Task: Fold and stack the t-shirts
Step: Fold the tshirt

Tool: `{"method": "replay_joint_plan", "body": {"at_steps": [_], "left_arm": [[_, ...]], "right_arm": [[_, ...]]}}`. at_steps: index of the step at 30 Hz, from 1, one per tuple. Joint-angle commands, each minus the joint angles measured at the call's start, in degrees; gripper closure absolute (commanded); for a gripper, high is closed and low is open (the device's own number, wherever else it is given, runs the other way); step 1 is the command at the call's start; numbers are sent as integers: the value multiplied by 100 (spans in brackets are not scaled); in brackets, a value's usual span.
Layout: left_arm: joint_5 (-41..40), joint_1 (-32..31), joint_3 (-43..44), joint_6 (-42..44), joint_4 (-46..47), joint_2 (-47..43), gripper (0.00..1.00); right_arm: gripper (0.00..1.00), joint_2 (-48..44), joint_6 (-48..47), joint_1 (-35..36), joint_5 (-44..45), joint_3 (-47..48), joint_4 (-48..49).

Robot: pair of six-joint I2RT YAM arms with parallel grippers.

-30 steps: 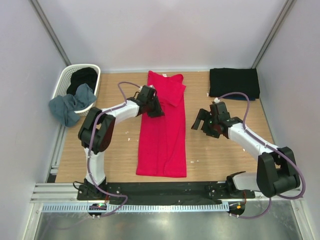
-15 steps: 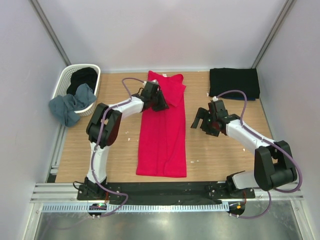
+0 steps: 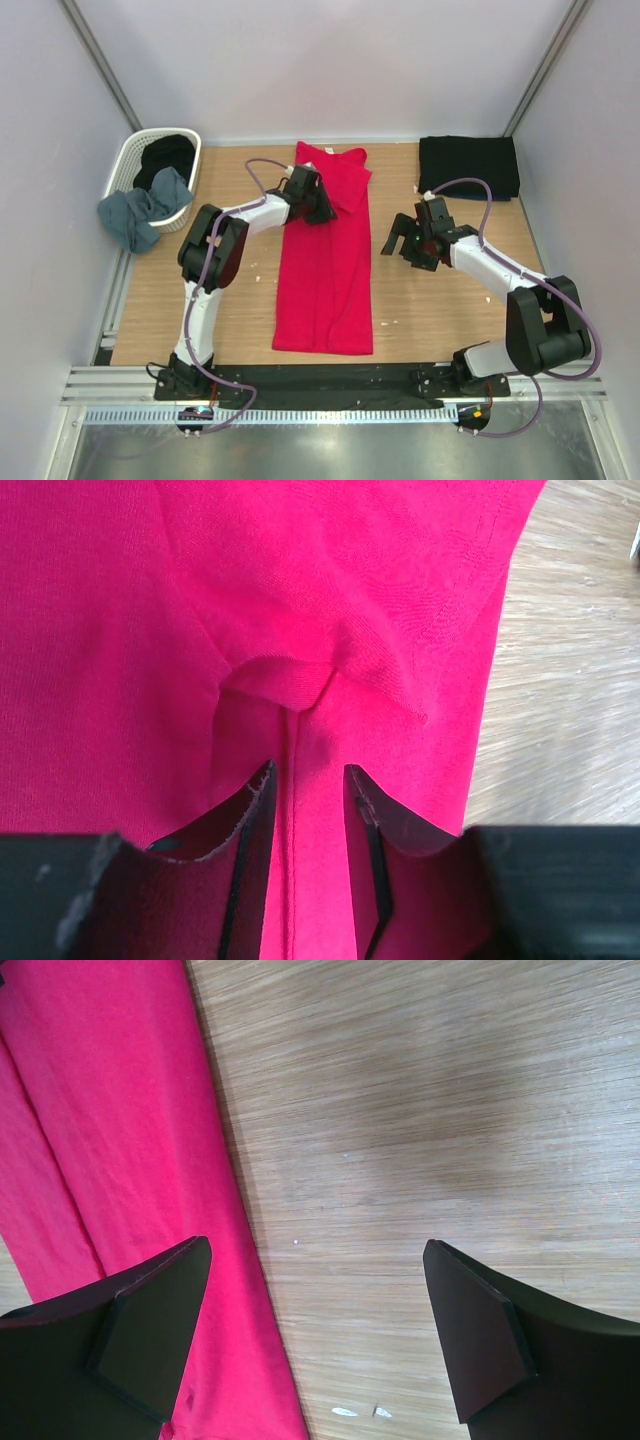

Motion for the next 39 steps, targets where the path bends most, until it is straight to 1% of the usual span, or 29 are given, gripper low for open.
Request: {"method": "replay_joint_plan", "body": {"at_steps": [1,7,11,13,14,22,33,39], "left_arm": [[-118,42,254,-15,179,61,67],[-109,69,351,-68,214,175,75],[-118,95,430,-120,223,254,90],[-144,104,456,-121,223,272,95],[-162,104,483,-112,223,272,99],[-189,236,658,-33,162,272,100],[-294,288,852,380,-119,280,100],[-566,288,1045,696,-365,271,100]], "right_arm": [[6,-27,-47,-19,85,237,-24],[6,-27,-73,-19,102,272,-59],[6,9,-73,-19,111,263,-68],[6,17,-64,-19,129,255,-59],[6,17,-64,-19,137,263,-68],[6,87,-64,-19,138,290,-77],[6,184,-29,-28,76,299,-15],[6,237,-12,-28,6,281,28]]}}
